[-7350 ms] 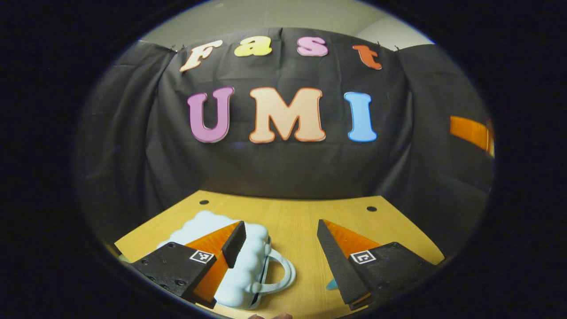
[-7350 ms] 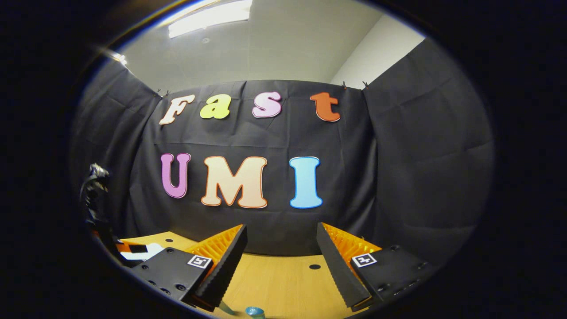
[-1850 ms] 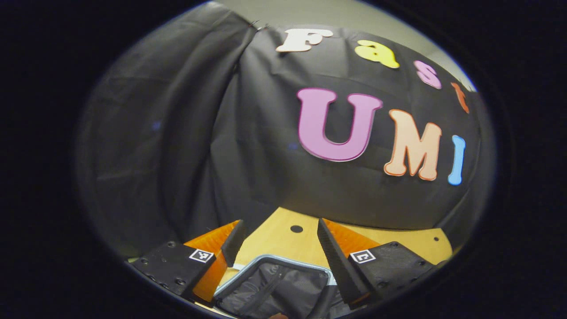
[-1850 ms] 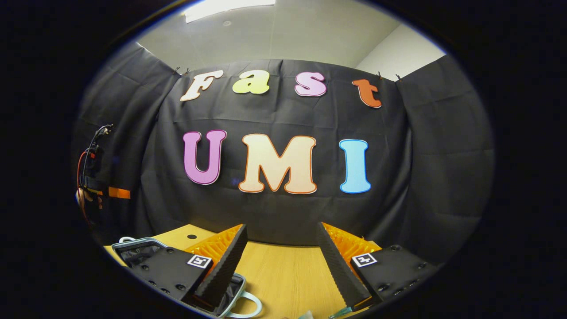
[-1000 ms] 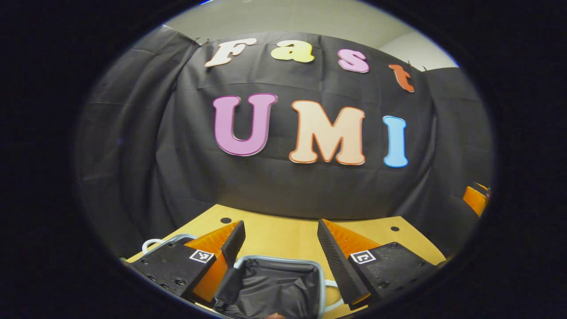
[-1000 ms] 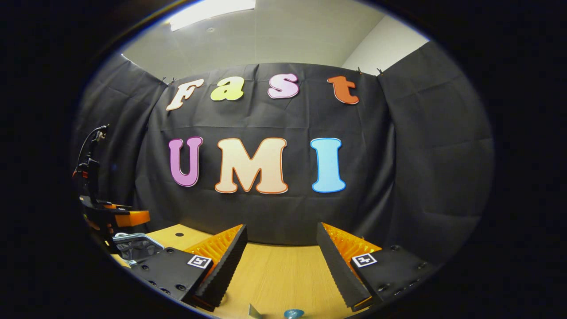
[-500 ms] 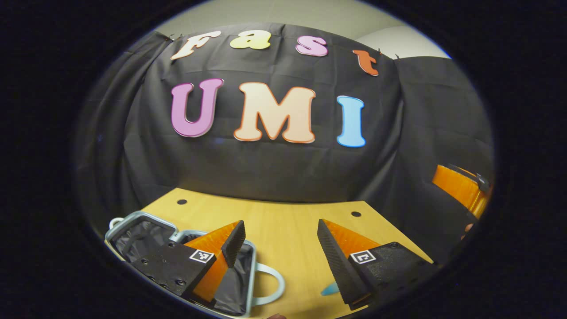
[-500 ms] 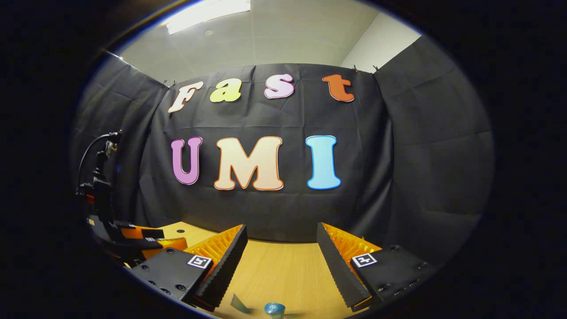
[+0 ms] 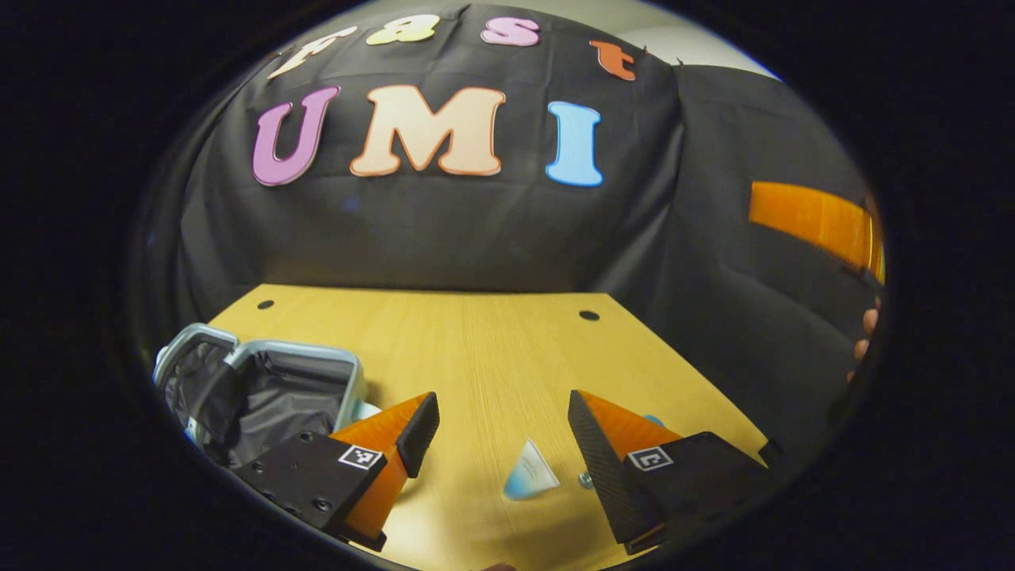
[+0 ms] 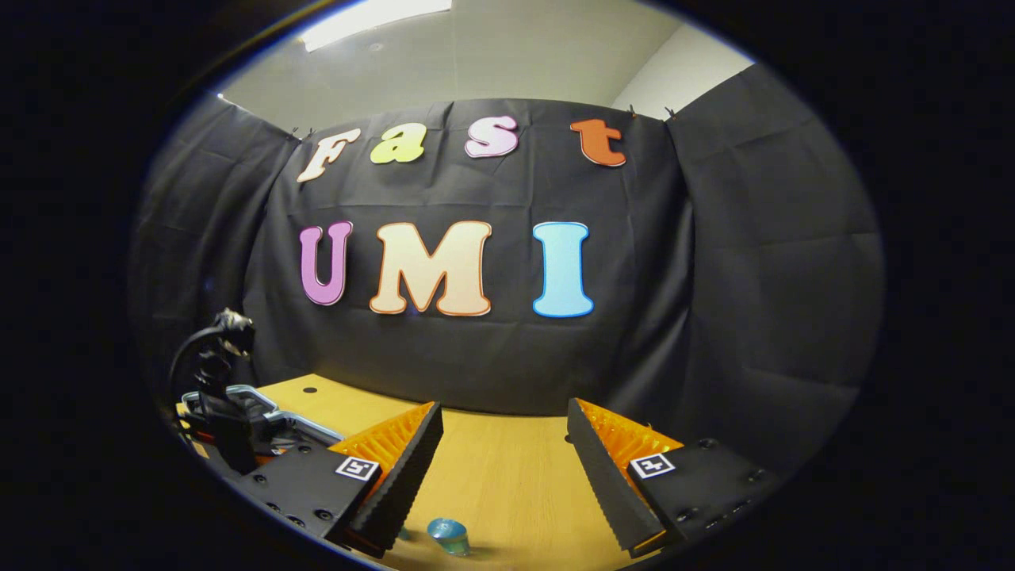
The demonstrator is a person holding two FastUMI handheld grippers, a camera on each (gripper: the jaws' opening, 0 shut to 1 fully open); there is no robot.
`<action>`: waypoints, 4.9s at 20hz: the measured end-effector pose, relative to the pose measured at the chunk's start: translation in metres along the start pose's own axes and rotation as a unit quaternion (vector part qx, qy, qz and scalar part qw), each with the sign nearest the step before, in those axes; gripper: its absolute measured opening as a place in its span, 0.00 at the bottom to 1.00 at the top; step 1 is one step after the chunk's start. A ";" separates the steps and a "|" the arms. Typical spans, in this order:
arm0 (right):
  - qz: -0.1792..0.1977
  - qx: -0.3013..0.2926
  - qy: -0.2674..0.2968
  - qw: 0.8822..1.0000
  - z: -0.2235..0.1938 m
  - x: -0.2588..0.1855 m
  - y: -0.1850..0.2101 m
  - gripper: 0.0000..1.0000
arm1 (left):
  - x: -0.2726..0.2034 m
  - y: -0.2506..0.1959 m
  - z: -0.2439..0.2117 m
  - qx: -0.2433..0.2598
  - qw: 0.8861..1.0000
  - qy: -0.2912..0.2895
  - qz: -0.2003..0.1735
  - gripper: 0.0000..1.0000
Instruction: First open the suitcase, pack the skin care products into it, and then close the suitcase.
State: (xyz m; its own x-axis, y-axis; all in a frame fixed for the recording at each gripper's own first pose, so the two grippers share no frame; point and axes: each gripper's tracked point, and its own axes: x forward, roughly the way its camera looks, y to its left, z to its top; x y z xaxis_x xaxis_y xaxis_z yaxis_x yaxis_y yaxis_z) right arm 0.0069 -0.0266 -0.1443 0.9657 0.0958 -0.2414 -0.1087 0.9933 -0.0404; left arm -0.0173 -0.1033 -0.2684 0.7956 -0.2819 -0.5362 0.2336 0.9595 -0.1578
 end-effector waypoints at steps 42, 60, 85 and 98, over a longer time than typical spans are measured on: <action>0.118 0.026 0.242 0.963 -0.253 -0.008 0.069 0.47 | -0.106 0.164 -0.008 -0.028 0.979 0.091 0.178 0.22; 0.198 0.093 0.271 0.938 -0.133 -0.030 0.226 0.45 | -0.051 0.295 -0.104 -0.040 0.942 0.300 0.148 0.24; 0.167 0.115 0.457 0.866 -0.271 -0.012 0.418 0.48 | -0.163 0.507 -0.050 -0.152 0.955 0.153 0.205 0.93; 0.120 0.114 0.348 0.923 -0.202 0.036 0.409 0.98 | -0.158 0.649 -0.047 -0.168 0.936 0.143 0.272 0.93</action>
State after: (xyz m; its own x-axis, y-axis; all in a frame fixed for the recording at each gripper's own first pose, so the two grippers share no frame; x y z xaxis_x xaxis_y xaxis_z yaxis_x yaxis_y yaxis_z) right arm -0.0507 0.3703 -0.3653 0.5253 0.3288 -0.7849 -0.1710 0.9443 0.2812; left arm -0.0175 0.5634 -0.3252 0.5515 0.2145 -0.8061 -0.3912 0.9200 -0.0228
